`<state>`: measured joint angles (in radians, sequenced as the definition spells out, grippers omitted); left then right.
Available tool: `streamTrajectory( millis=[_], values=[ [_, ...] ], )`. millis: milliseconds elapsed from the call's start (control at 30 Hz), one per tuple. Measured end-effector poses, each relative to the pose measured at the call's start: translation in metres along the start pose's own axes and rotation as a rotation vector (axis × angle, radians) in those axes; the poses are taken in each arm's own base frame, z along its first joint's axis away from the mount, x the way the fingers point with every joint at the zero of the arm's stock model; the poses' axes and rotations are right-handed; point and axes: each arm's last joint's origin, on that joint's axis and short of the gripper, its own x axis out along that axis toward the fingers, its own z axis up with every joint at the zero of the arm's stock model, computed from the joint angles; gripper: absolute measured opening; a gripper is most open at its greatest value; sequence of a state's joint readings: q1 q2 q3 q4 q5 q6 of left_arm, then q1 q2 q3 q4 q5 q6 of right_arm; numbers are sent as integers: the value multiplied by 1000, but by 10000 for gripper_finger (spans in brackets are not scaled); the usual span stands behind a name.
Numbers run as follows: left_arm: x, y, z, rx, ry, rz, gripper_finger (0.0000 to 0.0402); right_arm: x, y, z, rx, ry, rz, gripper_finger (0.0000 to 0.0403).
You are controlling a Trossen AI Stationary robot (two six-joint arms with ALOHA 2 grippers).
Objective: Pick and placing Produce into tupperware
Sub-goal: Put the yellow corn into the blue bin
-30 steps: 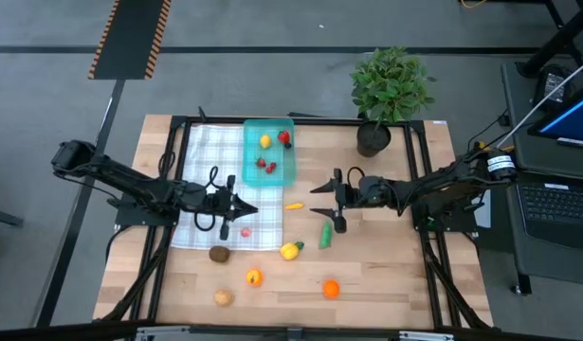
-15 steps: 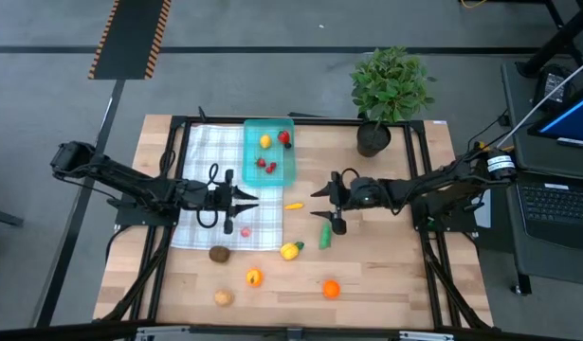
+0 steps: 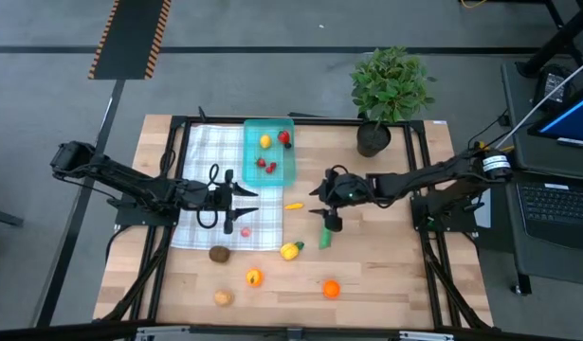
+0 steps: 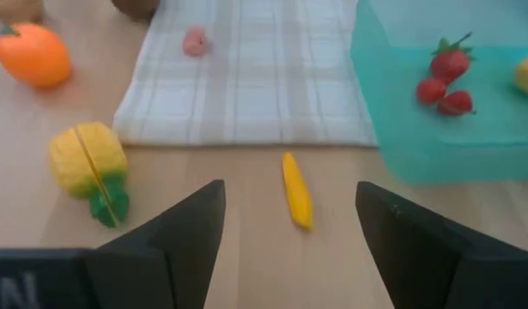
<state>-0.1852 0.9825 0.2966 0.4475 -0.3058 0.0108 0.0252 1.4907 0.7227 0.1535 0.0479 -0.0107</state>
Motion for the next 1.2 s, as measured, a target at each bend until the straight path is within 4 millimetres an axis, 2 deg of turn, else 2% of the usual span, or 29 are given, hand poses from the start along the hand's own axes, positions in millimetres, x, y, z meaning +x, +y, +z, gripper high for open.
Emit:
streamTrajectory(
  millis=[500, 700, 1200],
  values=[
    [0, 0, -1, 3, 7, 0, 180, 38, -17, -26, 15, 77, -20, 264],
    [0, 0, -1, 3, 7, 0, 174, 53, -17, -24, 17, 73, 25, 264],
    [0, 0, -1, 4, 13, 0, 171, 93, -17, -30, -4, 235, 36, 264]
  ],
)
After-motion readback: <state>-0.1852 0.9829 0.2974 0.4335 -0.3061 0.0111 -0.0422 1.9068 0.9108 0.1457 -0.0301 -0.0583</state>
